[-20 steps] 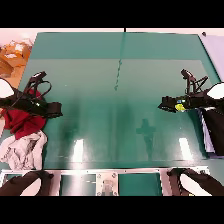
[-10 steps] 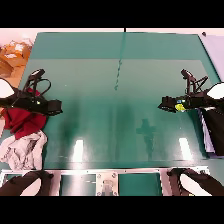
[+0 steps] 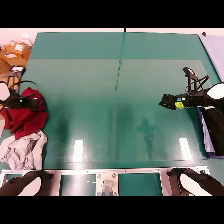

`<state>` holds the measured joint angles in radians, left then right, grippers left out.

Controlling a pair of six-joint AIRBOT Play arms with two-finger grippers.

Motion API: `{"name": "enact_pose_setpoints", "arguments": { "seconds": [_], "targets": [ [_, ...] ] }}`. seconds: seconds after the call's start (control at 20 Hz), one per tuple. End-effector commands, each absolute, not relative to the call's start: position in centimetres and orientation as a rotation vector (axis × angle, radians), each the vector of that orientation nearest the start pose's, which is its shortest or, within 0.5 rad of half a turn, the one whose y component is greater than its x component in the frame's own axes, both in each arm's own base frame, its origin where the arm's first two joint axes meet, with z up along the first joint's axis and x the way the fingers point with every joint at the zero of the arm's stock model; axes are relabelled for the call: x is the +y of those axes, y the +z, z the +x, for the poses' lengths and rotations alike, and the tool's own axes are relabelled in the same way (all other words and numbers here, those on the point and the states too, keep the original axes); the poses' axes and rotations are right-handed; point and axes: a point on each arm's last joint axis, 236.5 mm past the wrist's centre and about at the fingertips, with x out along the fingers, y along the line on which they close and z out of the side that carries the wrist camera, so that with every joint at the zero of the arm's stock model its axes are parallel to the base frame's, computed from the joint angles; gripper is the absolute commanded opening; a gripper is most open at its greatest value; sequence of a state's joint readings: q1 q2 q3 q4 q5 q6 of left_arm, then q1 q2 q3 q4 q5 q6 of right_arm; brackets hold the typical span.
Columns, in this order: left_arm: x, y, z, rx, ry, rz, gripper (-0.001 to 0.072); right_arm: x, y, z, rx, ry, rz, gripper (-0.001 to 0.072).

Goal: Fold the shirts.

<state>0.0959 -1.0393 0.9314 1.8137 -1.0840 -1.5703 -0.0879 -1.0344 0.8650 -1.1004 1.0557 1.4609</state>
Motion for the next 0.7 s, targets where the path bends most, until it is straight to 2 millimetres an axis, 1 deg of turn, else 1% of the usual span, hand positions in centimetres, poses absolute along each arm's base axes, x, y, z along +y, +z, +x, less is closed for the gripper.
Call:
{"name": "enact_pose_setpoints", "arguments": {
  "seconds": [0.0, 0.05, 0.15, 0.2, 0.25, 0.3, 0.35, 0.4, 0.5, 0.6, 0.65],
  "targets": [
    [13.9, -0.6, 34.0, 1.224, 0.319, 0.164, 0.072, 6.1, 1.8, 34.4, 1.132, 0.19, 0.409, 0.0014],
    [14.2, -2.6, 33.8, 1.271, 0.311, 0.139, 0.072, 6.2, 1.8, 34.4, 1.134, 0.192, 0.414, 0.0014],
    [13.7, -6.5, 33.4, 1.377, 0.258, 0.124, 0.072, 6.5, 1.9, 34.4, 1.134, 0.198, 0.425, 0.0014],
    [13.6, -8.1, 33.0, 1.426, 0.233, 0.138, 0.0696, 6.5, 1.9, 34.4, 1.138, 0.2, 0.427, 0.0014],
    [13.6, -9.2, 32.7, 1.461, 0.218, 0.152, 0.06, 6.6, 1.9, 34.3, 1.141, 0.202, 0.429, 0.0014],
    [13.8, -9.6, 32.4, 1.488, 0.218, 0.16, 0.032, 6.6, 1.9, 34.2, 1.144, 0.203, 0.428, 0.0014],
    [13.9, -9.4, 32.4, 1.498, 0.221, 0.162, 0.0016, 6.7, 1.9, 34.2, 1.143, 0.204, 0.431, 0.0014],
    [14.1, -8.6, 32.7, 1.498, 0.23, 0.159, 0.0021, 6.7, 1.9, 34.3, 1.142, 0.206, 0.435, 0.0014],
    [14.4, -5.5, 33.9, 1.473, 0.253, 0.14, 0.002, 6.7, 1.9, 34.3, 1.142, 0.206, 0.435, 0.0014],
    [13.7, -0.2, 36.1, 1.377, 0.252, 0.126, 0.002, 6.8, 1.9, 34.1, 1.149, 0.208, 0.435, 0.0014],
    [12.8, 3.4, 37.4, 1.302, 0.232, 0.14, 0.002, 6.8, 1.9, 34.0, 1.152, 0.21, 0.435, 0.0014]
  ]
}}
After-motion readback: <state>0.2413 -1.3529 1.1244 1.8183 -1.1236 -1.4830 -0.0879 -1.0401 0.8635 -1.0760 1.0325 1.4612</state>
